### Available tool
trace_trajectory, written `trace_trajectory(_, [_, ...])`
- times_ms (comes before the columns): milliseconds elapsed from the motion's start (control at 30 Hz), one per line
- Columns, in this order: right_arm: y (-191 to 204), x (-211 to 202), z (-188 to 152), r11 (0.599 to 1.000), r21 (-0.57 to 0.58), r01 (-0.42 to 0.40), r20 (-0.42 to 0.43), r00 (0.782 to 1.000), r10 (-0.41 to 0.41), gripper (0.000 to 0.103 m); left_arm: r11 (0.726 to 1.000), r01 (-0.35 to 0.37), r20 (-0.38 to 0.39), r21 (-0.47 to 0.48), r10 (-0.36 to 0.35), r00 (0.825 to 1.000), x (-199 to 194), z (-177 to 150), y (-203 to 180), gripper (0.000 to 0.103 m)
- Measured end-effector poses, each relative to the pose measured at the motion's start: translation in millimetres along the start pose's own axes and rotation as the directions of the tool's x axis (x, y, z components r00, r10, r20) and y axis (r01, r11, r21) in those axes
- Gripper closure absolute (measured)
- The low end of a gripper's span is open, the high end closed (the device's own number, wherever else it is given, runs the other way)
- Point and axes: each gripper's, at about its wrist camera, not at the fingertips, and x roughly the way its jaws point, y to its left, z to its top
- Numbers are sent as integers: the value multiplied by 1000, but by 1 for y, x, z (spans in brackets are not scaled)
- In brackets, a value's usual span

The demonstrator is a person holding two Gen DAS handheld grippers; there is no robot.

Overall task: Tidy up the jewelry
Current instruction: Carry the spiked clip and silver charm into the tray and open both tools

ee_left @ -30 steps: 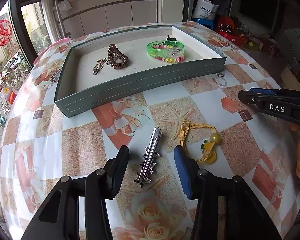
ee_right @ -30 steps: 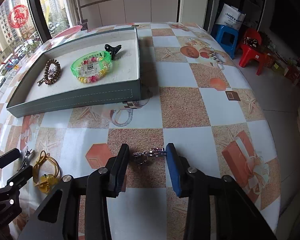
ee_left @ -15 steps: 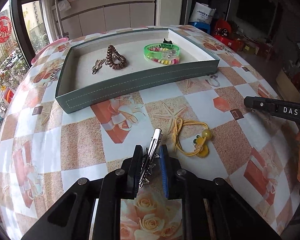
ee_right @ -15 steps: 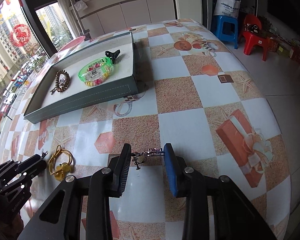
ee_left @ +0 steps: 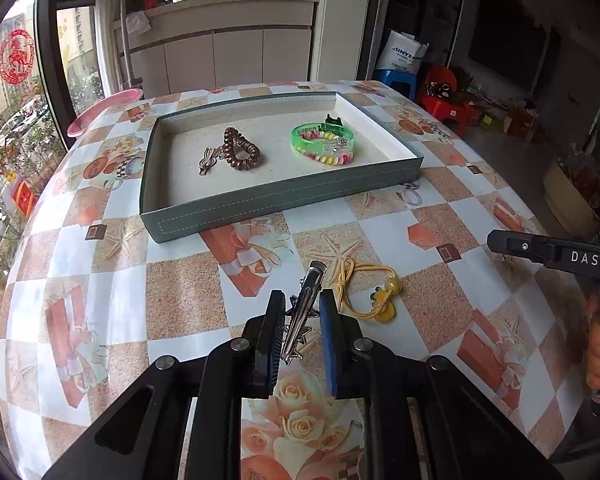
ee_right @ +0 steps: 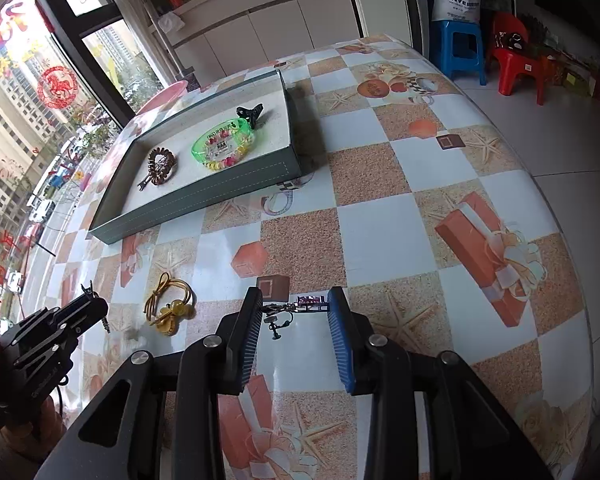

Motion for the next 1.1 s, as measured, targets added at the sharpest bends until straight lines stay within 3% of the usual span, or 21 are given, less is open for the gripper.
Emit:
trace_trajectory(500, [28, -24, 20, 997, -35, -76, 38, 996, 77, 67, 1000, -1, 72, -19, 2, 997, -26, 25, 10, 73])
trace_trajectory(867, [58, -34, 75, 988, -101, -113, 74, 990, 121, 67, 997, -6, 120, -77, 16, 993, -38, 71, 36, 72])
trace_trajectory(1100, [75, -18, 122, 983, -103, -151, 63, 985, 158, 67, 997, -28, 127, -78, 38, 991, -23, 107, 48, 72])
